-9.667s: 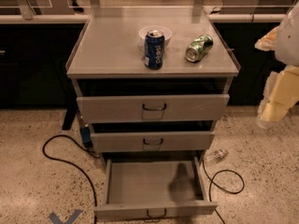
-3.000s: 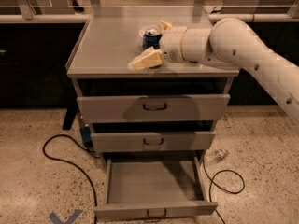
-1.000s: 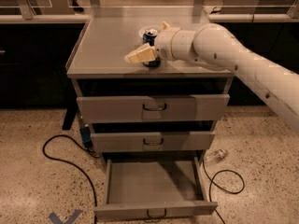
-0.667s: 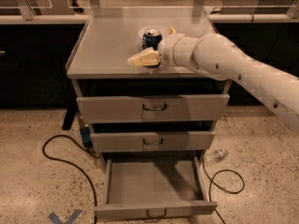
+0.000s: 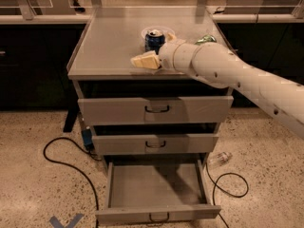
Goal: Place pepsi can into bottom drawer
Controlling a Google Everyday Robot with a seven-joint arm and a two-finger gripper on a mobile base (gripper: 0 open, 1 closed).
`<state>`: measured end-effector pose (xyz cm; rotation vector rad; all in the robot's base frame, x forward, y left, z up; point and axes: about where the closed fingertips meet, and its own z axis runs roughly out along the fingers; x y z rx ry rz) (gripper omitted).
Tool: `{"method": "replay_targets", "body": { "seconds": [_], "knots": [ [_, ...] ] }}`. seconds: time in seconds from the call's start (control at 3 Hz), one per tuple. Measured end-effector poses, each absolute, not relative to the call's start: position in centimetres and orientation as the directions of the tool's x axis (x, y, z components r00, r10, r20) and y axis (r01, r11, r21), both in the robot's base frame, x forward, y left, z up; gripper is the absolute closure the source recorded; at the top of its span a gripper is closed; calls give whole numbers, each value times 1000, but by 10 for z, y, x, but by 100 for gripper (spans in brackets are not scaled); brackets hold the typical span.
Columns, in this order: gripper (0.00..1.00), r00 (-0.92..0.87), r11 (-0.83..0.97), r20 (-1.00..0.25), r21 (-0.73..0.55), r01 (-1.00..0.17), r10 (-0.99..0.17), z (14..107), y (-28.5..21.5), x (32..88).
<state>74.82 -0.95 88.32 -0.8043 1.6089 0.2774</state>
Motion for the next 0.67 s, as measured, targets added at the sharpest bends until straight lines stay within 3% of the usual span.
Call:
{"method": "replay_targets", "body": {
  "seconds": [0.67],
  "knots": [
    [64,-3,728,-941,-260,-635,-339,883,-10,748]
  ]
}}
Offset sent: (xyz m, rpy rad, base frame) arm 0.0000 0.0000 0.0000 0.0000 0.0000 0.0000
